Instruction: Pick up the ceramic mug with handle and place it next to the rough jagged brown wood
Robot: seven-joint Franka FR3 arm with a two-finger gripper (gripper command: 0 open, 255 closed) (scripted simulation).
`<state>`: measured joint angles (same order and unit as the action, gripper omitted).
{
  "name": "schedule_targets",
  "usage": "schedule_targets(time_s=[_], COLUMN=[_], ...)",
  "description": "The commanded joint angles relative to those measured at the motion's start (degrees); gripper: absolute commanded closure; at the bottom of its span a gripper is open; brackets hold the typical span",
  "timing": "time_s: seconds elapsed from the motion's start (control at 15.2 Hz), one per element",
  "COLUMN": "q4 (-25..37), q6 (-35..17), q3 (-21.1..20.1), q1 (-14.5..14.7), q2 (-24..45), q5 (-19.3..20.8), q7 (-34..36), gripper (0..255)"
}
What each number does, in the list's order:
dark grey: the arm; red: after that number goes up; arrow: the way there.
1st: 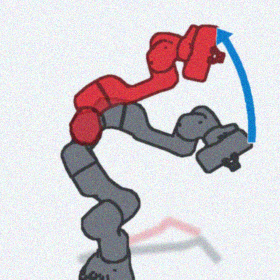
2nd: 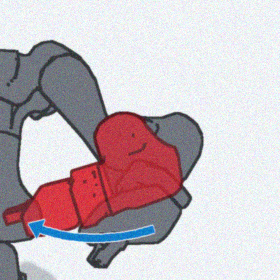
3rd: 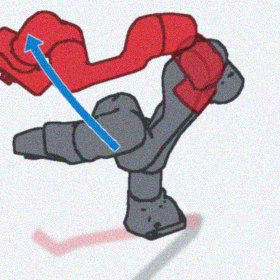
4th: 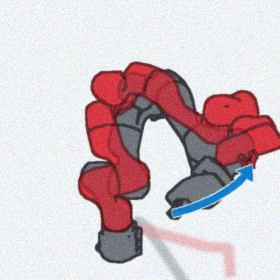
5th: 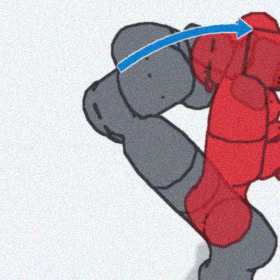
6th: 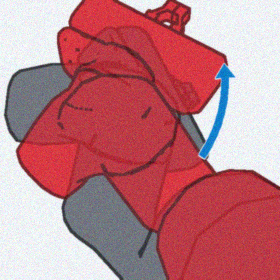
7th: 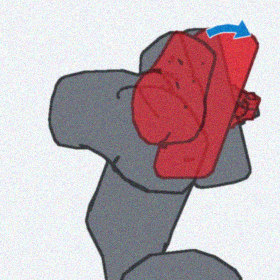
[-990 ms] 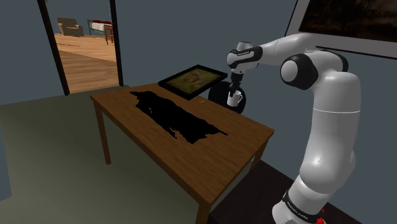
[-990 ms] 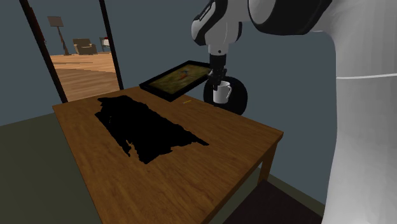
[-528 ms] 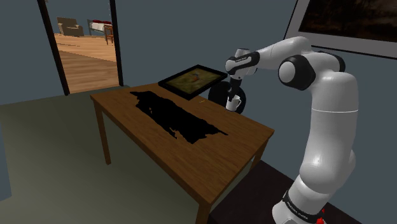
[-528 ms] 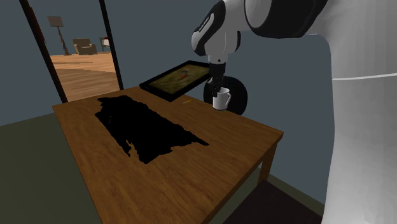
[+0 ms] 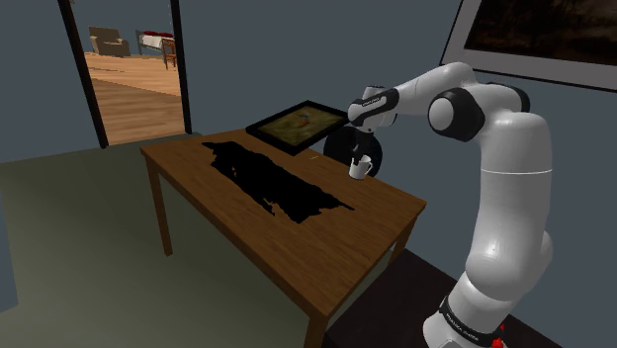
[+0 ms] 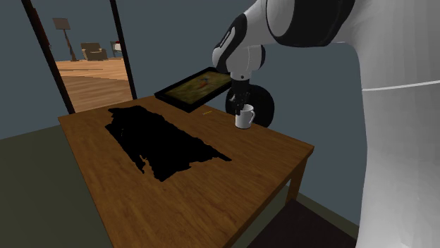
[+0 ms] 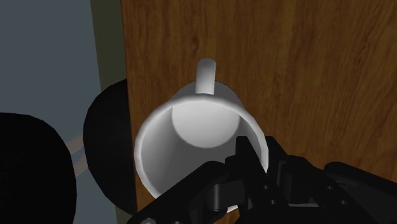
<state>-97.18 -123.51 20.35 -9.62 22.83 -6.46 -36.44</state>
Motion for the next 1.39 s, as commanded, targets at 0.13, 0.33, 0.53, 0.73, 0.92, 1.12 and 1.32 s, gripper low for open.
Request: schedule_targets(time_s=[0.13,0.33,0.53,0.73,0.92,1.12,1.32], q4=[-0.2,-0.2,-0.19,-0.19,2.01,2.71,2.72], q6=[-0.37,-0.37,-0.37,-0.37,4.28,5.54,5.55], q3=[-0.03,-0.03,-0.03,-0.03,0.41,0.5,0.49], q1=[-0.01,-0.01,-0.01,-0.01,0.47,0.57,0.57], q2=[0.13,0.13,0.13,0.13,-2.45,-3.04,-3.04], q5=[-0.07,-0.07,-0.07,-0.07,1.02,1.27,1.27], q7=[-0.02,-0.02,-0.02,-0.02,0.65,0.81,0.81], gripper=[255,255,0,0,0,0,0])
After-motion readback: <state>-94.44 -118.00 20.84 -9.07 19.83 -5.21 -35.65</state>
